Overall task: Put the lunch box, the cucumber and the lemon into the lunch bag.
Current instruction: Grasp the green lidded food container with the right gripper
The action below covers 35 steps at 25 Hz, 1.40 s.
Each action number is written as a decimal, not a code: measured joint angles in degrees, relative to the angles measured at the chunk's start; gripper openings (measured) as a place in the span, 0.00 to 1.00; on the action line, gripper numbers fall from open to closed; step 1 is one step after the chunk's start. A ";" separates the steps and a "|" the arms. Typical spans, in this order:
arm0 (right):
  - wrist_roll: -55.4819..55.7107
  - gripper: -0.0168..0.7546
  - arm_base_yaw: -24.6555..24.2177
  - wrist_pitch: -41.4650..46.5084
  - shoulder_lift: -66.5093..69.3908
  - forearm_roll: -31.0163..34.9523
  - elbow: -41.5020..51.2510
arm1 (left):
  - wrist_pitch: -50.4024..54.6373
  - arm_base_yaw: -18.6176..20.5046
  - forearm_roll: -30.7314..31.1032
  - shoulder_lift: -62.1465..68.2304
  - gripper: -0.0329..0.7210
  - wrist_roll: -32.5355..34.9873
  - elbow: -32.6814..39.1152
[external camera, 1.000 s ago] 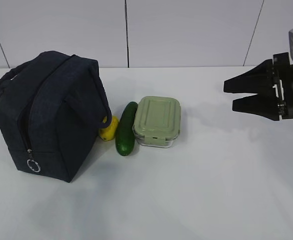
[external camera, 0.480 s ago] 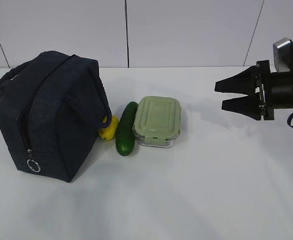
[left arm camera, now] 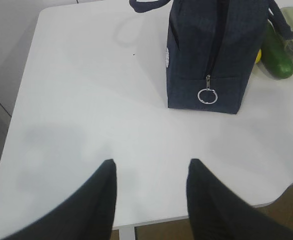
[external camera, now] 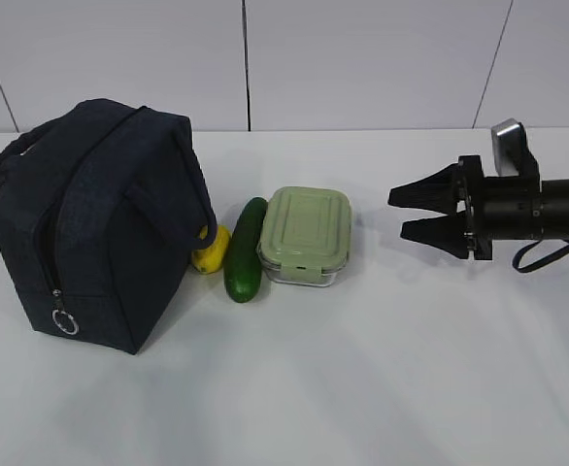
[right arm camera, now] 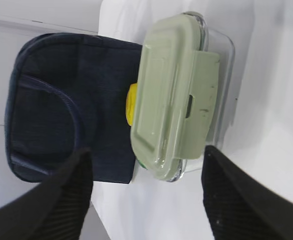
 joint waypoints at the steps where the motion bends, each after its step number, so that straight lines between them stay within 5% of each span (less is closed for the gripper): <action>1: -0.13 0.68 0.35 0.00 0.91 0.02 -0.85 | 0.00 0.00 0.00 0.00 0.48 0.00 0.00; 5: -0.33 0.69 1.58 0.00 3.66 0.36 -4.50 | 0.00 0.00 0.00 0.00 0.48 0.00 0.00; 13: 0.89 0.85 2.16 -0.08 7.44 0.45 -9.05 | 0.00 0.00 0.00 0.00 0.48 0.00 0.00; 35: 1.70 0.83 5.89 -0.23 14.97 2.54 -13.72 | 0.00 0.00 0.00 0.00 0.48 0.00 0.00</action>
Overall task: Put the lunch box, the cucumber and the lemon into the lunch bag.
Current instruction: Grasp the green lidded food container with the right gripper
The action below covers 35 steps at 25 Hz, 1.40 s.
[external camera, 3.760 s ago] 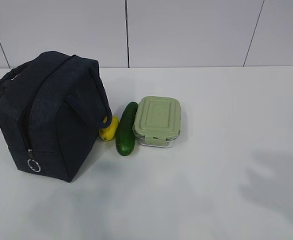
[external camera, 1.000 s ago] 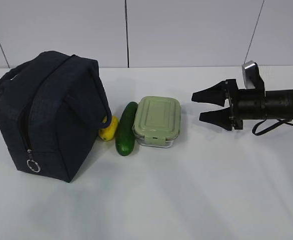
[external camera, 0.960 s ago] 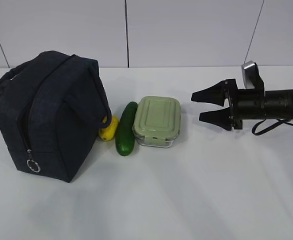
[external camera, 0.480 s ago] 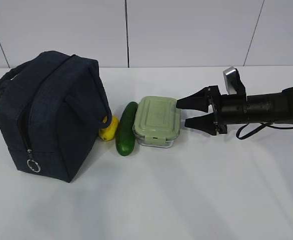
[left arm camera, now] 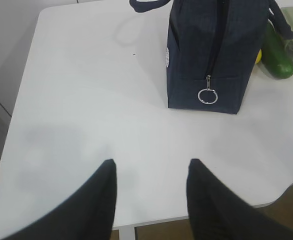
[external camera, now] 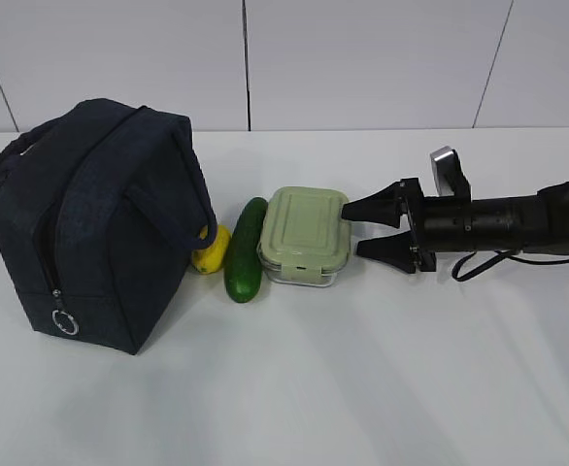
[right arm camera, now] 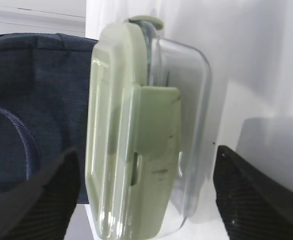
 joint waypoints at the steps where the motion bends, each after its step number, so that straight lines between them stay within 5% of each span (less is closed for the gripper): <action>1: 0.00 0.82 0.00 0.00 0.15 0.00 -0.10 | 0.00 0.00 0.00 0.00 0.48 0.00 0.00; 35: 0.92 0.79 0.29 -0.03 0.15 1.86 -0.30 | 0.00 0.00 0.00 0.00 0.48 0.00 0.00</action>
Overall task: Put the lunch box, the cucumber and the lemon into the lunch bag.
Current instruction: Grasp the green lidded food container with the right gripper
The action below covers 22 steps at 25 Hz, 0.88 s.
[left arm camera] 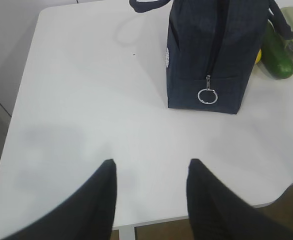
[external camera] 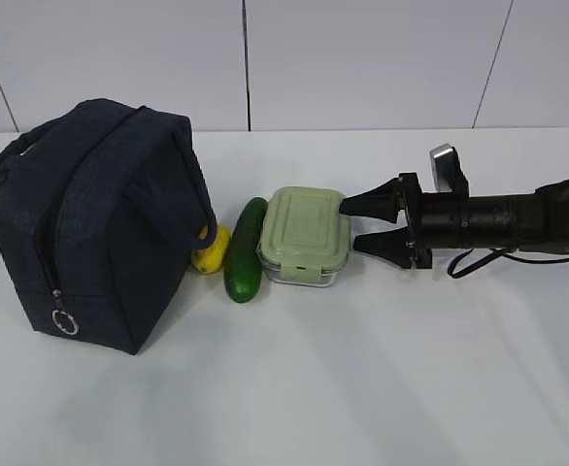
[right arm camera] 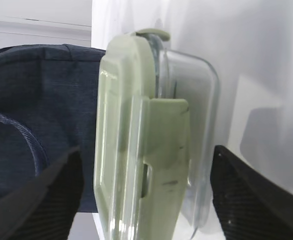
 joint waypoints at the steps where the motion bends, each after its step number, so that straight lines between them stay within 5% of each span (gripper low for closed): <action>1: 0.00 0.79 0.22 0.00 0.00 0.00 0.00 | 0.00 0.00 0.00 0.00 0.48 0.00 0.00; 22: 2.16 0.79 0.97 0.00 0.09 -0.71 -2.47 | 0.00 0.00 0.00 0.00 0.48 0.00 0.00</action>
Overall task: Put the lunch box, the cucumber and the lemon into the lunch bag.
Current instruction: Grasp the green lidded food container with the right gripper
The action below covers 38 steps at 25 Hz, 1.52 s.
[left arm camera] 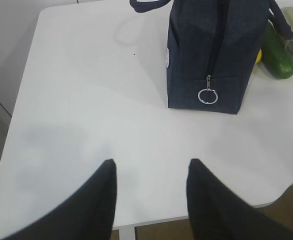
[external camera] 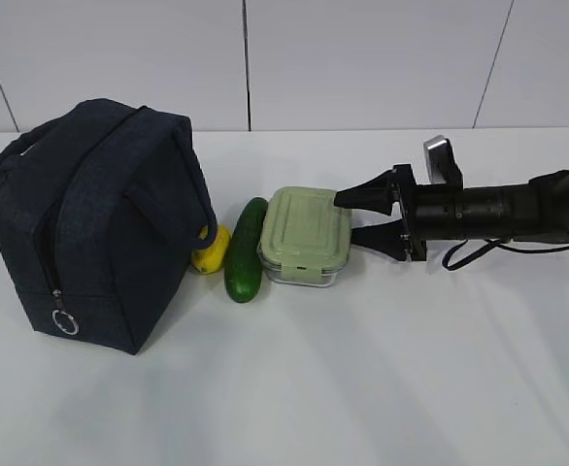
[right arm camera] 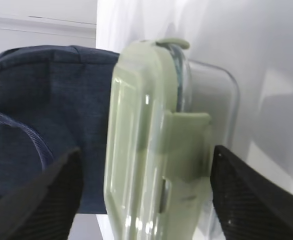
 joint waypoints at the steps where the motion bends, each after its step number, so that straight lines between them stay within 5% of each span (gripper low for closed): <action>1: 0.30 0.79 0.00 0.00 0.00 -0.63 0.00 | 0.00 0.00 0.00 0.00 0.48 0.00 0.00; 30: 5.63 0.79 4.06 -2.28 0.25 -6.59 -3.98 | 0.00 0.00 0.00 0.00 0.48 0.00 0.00; 38: 6.80 0.67 4.40 -3.86 0.25 -6.59 -3.98 | 0.00 0.00 0.00 0.00 0.48 0.00 0.00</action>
